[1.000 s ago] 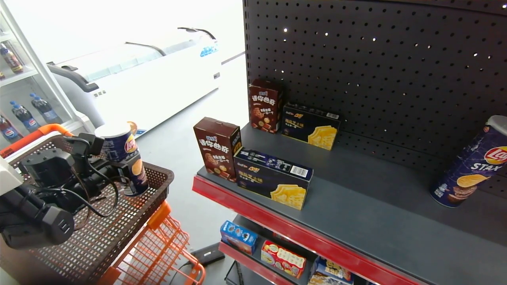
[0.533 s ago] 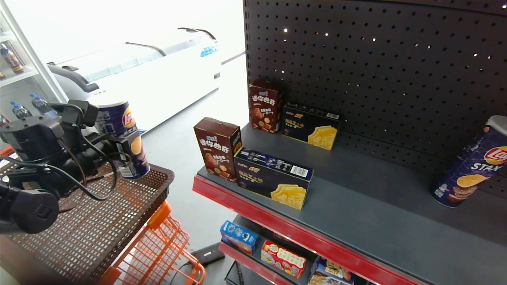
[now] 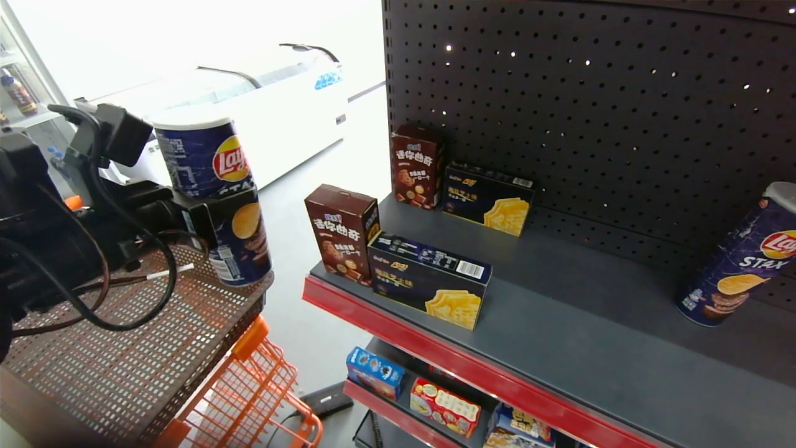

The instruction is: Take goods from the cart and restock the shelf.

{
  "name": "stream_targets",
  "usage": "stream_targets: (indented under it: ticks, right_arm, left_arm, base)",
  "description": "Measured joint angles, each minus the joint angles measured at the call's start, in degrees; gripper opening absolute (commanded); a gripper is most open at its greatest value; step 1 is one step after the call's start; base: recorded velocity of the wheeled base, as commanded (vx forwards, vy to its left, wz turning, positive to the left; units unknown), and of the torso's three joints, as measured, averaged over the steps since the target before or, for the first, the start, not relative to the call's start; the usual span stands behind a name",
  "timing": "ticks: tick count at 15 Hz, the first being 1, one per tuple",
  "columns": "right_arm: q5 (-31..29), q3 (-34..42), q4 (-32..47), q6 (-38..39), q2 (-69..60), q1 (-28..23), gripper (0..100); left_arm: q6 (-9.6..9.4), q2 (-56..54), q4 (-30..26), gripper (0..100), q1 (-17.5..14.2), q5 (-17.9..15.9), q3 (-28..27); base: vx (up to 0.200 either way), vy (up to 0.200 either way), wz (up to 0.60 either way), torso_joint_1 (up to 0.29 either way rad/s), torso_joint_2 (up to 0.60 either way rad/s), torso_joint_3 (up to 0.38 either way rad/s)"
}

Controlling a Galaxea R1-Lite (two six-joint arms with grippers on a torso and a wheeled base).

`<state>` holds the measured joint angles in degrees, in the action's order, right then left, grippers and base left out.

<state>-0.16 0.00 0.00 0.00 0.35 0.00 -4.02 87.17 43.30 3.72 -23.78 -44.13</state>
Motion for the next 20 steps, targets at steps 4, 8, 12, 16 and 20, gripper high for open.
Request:
stream_targets:
  ticks: [4, 8, 12, 16, 20]
  right_arm:
    - [-0.02, 0.00, 0.00, 0.00, 0.02, 0.00, 100]
    - [-0.02, 0.00, 0.00, 0.00, 0.00, 0.00, 100]
    - [-0.02, 0.00, 0.00, 0.00, 0.00, 0.00, 100]
    - [0.00, 0.00, 0.00, 0.00, 0.00, 0.00, 100]
    - [0.02, 0.00, -0.05, -0.16, 0.00, 0.00, 100]
  left_arm:
    - [0.99, -2.67, -0.52, 0, 6.34, -2.13, -0.49]
    - [2.91, -4.11, -0.61, 0, 10.52, -2.82, 0.61]
    - [3.07, -5.07, -0.02, 0, 13.59, -4.29, 2.10]
    - [3.12, -5.18, 3.08, 0, 18.05, -5.12, 2.46]
    - [5.46, -2.43, 3.66, 0, 23.52, -5.06, -1.45]
  base:
    - [0.000, 0.000, 0.00, 0.000, 0.00, 0.000]
    - [0.000, 0.000, 0.00, 0.000, 0.00, 0.000]
    - [0.000, 0.000, 0.00, 0.000, 0.00, 0.000]
    - [0.000, 0.000, 0.00, 0.000, 0.00, 0.000]
    - [0.000, 0.000, 0.00, 0.000, 0.00, 0.000]
